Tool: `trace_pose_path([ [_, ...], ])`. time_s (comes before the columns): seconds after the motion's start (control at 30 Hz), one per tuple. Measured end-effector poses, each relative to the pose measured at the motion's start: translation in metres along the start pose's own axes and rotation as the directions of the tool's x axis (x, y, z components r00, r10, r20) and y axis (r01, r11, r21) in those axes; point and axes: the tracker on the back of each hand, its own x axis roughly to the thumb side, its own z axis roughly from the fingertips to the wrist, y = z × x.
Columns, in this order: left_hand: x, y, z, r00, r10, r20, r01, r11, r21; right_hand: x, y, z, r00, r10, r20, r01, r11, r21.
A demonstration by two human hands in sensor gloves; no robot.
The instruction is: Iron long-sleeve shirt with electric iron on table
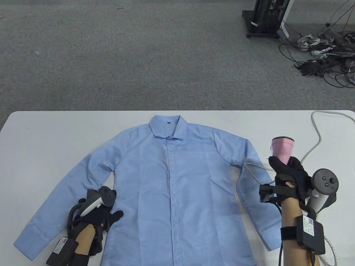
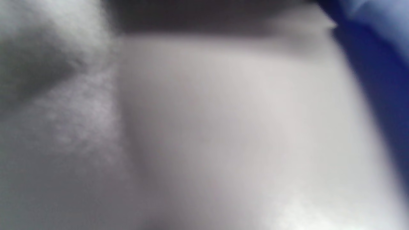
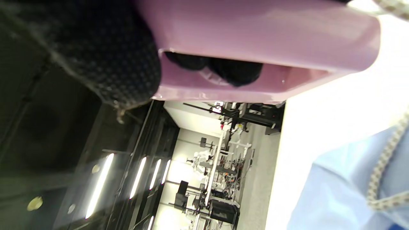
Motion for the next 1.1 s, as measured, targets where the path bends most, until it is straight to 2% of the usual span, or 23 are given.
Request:
trace_pose_path([
  [0.2, 0.000, 0.001, 0.000, 1.000, 0.002, -0.008, -0.002, 1.000, -0.007, -0.044, -0.002, -0.038, 0.996, -0.002, -0.084, 0.000, 1.000, -0.021],
  [0.43, 0.001, 0.001, 0.000, 1.000, 0.001, -0.010, -0.001, 1.000, -0.006, -0.074, 0.009, -0.075, 0.992, -0.064, -0.111, 0.071, 0.996, 0.055],
  [0.53, 0.001, 0.001, 0.000, 1.000, 0.000, -0.012, 0.000, 1.000, -0.008, -0.084, 0.018, -0.083, 0.986, -0.092, -0.135, 0.104, 0.991, 0.084],
  [0.63, 0.001, 0.001, 0.000, 1.000, 0.003, -0.011, -0.003, 1.000, -0.010, -0.094, 0.026, -0.091, 0.983, -0.059, -0.172, 0.084, 0.987, 0.137],
  [0.73, 0.001, 0.001, 0.000, 1.000, 0.014, -0.012, -0.015, 1.000, -0.016, -0.093, 0.031, -0.095, 0.981, -0.080, -0.175, 0.110, 0.980, 0.167],
  [0.87, 0.002, 0.002, 0.000, 1.000, 0.013, -0.021, -0.013, 0.999, -0.030, -0.083, 0.028, -0.098, 0.977, 0.055, -0.206, -0.015, 0.982, 0.191],
  [0.93, 0.002, 0.002, 0.000, 1.000, 0.011, -0.021, -0.012, 1.000, -0.028, -0.081, 0.027, -0.098, 0.978, 0.112, -0.175, -0.071, 0.972, 0.226],
  [1.1, 0.002, 0.002, -0.001, 1.000, 0.012, -0.019, -0.012, 1.000, -0.027, -0.083, 0.031, -0.092, 0.973, 0.061, -0.222, -0.019, 0.982, 0.187],
])
